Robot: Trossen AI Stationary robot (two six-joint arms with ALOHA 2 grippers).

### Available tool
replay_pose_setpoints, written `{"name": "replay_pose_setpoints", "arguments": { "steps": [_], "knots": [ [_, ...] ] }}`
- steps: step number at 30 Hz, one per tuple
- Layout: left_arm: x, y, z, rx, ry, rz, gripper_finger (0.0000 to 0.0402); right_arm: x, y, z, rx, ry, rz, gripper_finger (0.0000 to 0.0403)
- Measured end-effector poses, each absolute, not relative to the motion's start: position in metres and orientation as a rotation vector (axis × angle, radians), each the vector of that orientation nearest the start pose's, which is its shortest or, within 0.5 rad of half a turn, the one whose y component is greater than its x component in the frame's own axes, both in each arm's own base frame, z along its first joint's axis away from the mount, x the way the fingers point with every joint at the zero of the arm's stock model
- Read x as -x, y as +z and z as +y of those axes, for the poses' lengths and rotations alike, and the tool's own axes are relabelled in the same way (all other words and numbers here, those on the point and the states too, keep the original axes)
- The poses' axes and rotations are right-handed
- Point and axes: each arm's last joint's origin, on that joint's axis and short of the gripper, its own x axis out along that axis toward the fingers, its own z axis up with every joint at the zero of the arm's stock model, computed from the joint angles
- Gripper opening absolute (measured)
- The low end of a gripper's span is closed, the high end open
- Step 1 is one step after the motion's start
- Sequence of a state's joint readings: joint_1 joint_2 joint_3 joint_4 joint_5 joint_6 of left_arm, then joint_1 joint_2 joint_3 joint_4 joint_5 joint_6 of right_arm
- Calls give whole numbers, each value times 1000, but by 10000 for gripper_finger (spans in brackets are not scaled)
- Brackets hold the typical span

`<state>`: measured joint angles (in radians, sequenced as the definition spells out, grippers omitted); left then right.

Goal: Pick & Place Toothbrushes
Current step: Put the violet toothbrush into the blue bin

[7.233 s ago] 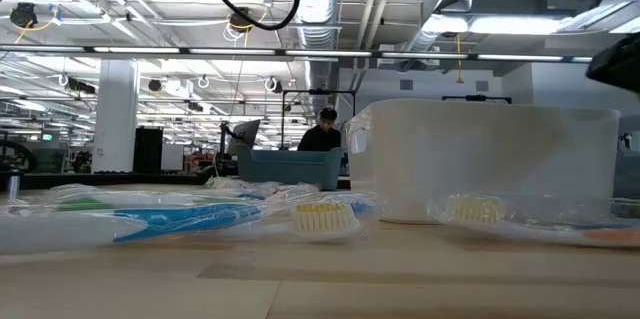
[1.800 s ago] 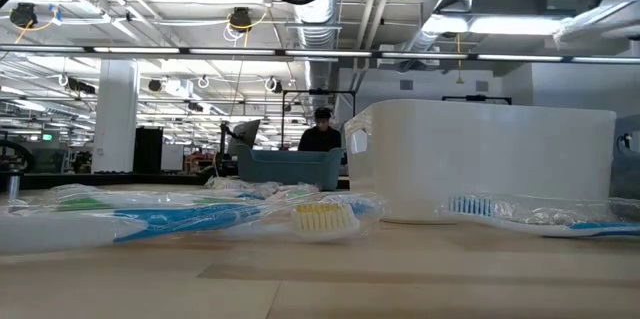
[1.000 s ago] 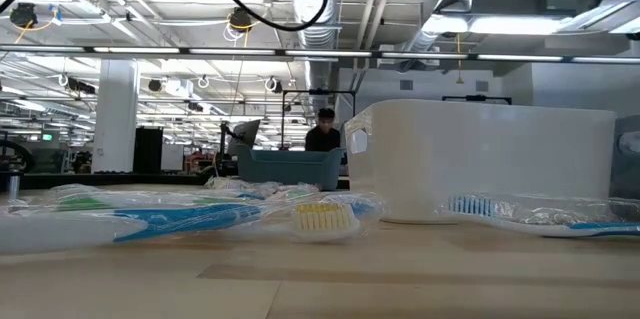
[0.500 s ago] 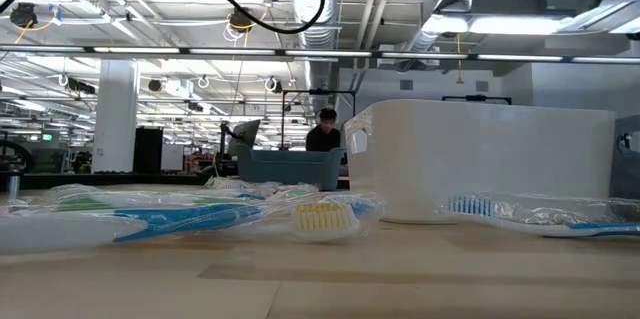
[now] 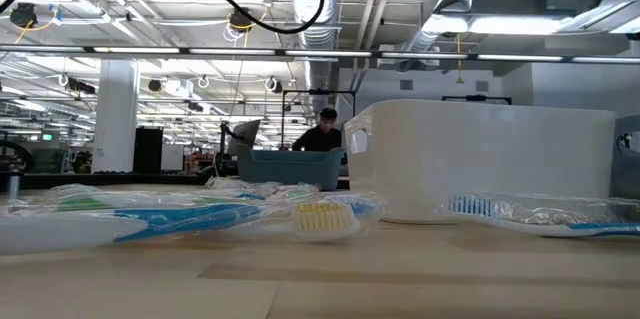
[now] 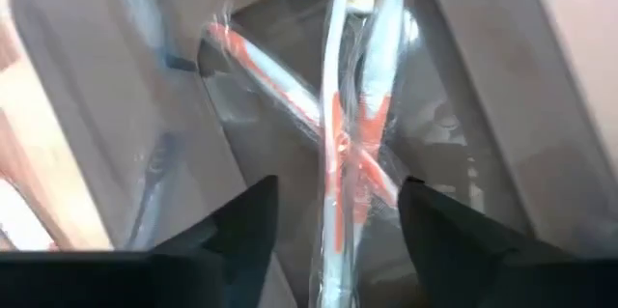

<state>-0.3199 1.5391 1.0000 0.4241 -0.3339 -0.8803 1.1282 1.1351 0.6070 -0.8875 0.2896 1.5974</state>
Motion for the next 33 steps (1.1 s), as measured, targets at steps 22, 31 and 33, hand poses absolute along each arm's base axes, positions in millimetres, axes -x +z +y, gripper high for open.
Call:
{"name": "replay_pose_setpoints", "arguments": {
  "steps": [22,31,33],
  "knots": [
    [-338,282,-80,835,80,85,111,-126,291,138,-482,-348,968,285],
    [-344,282,-55,723,-24,132,111,-176,339,103,-495,-351,731,285],
    [-345,282,-48,720,-42,143,111,-188,345,93,-510,-359,669,285]
  ]
}}
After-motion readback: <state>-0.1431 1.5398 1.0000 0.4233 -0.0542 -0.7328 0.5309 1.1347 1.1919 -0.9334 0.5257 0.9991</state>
